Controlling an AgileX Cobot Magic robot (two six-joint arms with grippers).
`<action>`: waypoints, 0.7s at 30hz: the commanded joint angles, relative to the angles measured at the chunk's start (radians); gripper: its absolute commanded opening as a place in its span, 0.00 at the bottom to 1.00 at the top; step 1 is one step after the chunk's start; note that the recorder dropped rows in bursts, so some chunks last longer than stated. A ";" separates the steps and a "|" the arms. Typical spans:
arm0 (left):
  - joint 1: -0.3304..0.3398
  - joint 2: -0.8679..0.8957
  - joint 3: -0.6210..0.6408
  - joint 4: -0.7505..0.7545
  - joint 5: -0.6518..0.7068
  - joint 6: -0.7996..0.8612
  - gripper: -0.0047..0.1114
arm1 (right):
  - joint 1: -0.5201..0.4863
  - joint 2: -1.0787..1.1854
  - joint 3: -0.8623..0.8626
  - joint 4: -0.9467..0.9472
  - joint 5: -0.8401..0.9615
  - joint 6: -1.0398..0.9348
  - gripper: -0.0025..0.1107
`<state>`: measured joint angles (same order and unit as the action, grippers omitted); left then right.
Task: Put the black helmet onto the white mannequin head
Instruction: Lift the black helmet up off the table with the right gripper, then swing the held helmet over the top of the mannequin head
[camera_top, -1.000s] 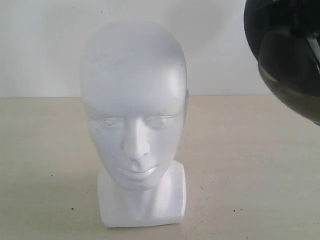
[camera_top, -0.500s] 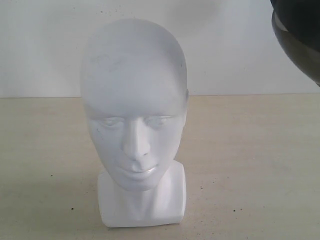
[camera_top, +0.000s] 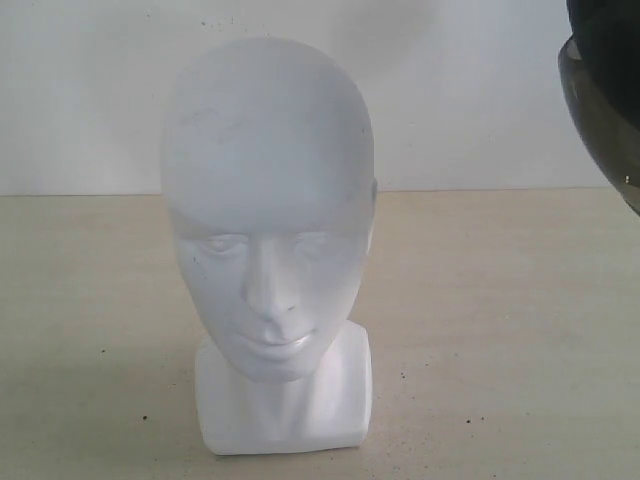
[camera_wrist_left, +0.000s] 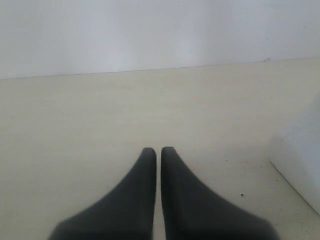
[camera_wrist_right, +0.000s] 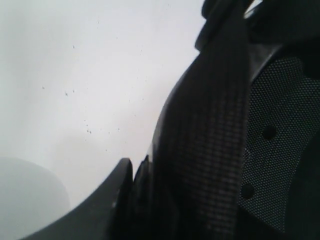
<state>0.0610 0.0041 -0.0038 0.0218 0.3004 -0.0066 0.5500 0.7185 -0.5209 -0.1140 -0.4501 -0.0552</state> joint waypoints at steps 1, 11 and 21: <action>-0.006 -0.004 0.004 -0.008 0.000 -0.003 0.08 | 0.000 -0.021 0.069 0.035 -0.258 -0.051 0.02; -0.006 -0.004 0.004 -0.008 0.000 -0.003 0.08 | 0.000 -0.021 0.229 0.086 -0.674 0.196 0.02; -0.006 -0.004 0.004 -0.008 0.000 -0.003 0.08 | 0.000 -0.019 0.236 0.077 -0.771 0.598 0.02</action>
<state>0.0610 0.0041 -0.0038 0.0218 0.3004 -0.0066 0.5500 0.7121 -0.2691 0.0058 -1.1301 0.4521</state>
